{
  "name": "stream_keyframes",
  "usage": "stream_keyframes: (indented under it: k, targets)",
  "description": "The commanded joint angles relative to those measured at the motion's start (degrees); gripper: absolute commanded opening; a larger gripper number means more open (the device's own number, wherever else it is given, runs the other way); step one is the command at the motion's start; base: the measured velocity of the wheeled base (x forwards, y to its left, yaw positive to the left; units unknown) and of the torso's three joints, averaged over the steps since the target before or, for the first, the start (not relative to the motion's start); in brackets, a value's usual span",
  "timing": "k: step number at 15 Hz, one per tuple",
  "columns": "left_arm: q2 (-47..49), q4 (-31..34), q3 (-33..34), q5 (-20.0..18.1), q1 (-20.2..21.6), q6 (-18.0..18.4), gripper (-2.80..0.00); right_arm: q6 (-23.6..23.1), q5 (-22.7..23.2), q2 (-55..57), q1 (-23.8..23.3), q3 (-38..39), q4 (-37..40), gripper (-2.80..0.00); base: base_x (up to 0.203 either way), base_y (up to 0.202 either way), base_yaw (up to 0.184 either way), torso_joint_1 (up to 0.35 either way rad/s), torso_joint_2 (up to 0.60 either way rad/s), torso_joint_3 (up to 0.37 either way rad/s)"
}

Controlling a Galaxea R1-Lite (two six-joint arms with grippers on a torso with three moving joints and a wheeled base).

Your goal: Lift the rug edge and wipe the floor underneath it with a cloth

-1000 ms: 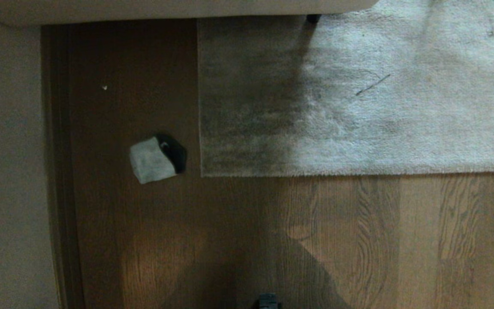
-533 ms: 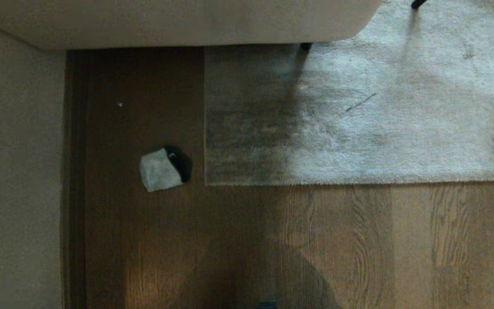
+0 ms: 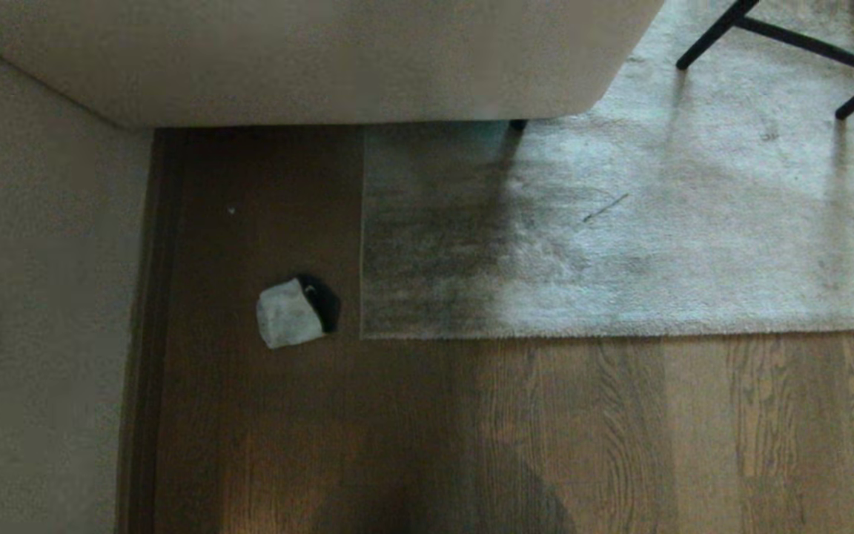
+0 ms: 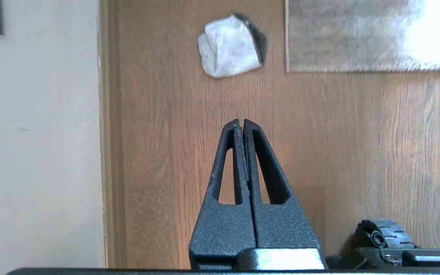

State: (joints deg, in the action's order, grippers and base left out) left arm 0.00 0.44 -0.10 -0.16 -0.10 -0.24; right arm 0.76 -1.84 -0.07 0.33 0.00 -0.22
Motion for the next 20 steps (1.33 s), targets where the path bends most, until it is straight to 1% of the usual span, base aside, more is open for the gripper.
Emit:
stream_keyframes:
  k: [1, 20]
  targets:
    - [0.00, 0.00, 0.01, -0.02, 0.01, -0.02, -2.80, 0.03, 0.00, 0.07, 0.02, 0.00, -0.04, -2.80, 0.000, 0.000, 0.000, 0.002, 0.00, 0.193]
    - [0.00, 0.06, -0.05, -0.23, 0.01, -0.37, -2.80, 0.03, 0.00, 0.07, 0.02, 0.00, -0.04, -2.80, 0.000, 0.000, 0.000, 0.001, 0.00, 0.200]
